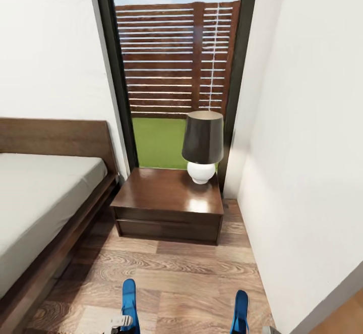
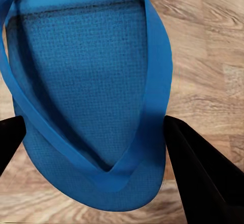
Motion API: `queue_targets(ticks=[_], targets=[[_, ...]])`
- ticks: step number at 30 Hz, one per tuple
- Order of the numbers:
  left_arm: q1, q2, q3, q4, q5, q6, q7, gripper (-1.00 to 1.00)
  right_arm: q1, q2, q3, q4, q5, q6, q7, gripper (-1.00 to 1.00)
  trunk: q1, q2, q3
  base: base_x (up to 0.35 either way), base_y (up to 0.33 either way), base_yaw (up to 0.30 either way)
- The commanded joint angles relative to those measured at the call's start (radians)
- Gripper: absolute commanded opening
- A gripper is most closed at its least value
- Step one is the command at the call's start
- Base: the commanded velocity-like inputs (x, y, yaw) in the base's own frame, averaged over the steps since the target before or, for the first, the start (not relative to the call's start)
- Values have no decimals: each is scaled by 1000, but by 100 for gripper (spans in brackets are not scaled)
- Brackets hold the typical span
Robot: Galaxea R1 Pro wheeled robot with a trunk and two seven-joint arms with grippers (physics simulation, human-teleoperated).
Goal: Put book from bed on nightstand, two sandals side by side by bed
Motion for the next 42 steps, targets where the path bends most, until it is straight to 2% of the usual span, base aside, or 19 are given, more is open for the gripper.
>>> queue_targets(ticks=[1, 42], targets=[[-1, 0, -5, 2, 7, -3, -4, -100, 0, 0, -6, 1, 0, 2, 4, -100, 0, 0, -1, 30, 0, 293], [-1, -1, -5, 2, 7, -3, -4, -100, 0, 0, -6, 0, 0, 2, 3, -100, 0, 0, -1, 20, -19, 293]])
